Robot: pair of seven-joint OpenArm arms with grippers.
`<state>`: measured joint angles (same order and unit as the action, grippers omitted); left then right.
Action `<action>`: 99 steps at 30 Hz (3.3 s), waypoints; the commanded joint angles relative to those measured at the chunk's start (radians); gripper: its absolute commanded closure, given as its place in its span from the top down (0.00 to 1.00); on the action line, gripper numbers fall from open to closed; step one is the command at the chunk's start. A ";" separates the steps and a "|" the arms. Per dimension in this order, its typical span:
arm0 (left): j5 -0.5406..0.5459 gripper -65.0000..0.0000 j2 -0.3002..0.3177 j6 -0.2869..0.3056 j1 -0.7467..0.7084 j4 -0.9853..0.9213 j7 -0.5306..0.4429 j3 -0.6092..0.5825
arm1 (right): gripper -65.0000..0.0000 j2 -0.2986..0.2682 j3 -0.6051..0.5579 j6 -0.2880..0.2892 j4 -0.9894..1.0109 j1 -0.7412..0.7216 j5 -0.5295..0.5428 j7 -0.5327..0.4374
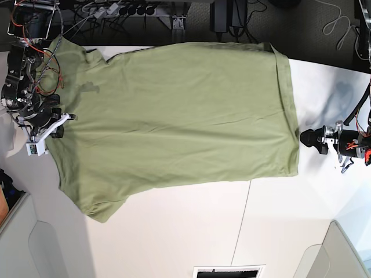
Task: Layout the t-shirt on the table in an organized manner, then fold the t-shirt properly
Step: 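Pull the shirt hem outward with both grippers, then release it, then grasp the shirt's side edge near the collar with both grippers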
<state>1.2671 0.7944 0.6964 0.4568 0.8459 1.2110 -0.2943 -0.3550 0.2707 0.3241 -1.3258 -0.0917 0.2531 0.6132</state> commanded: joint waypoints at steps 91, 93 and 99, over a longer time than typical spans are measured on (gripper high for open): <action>0.023 0.68 -0.068 0.002 -0.760 0.476 -0.077 0.677 | 0.44 -0.019 0.459 0.245 -0.236 0.529 0.499 0.191; 0.020 0.68 -0.077 0.002 -0.759 0.476 -0.065 0.677 | 0.44 -0.011 0.453 0.245 -0.237 0.529 0.507 0.191; -0.007 0.68 -0.137 0.002 -0.782 0.555 0.019 0.672 | 0.44 -0.008 0.446 0.245 -0.238 0.529 0.551 0.204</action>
<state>1.2583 0.6422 0.6941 -0.3202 1.3907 1.2144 0.3733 -0.3485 0.7128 0.5625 -1.5555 0.4347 0.7975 0.8055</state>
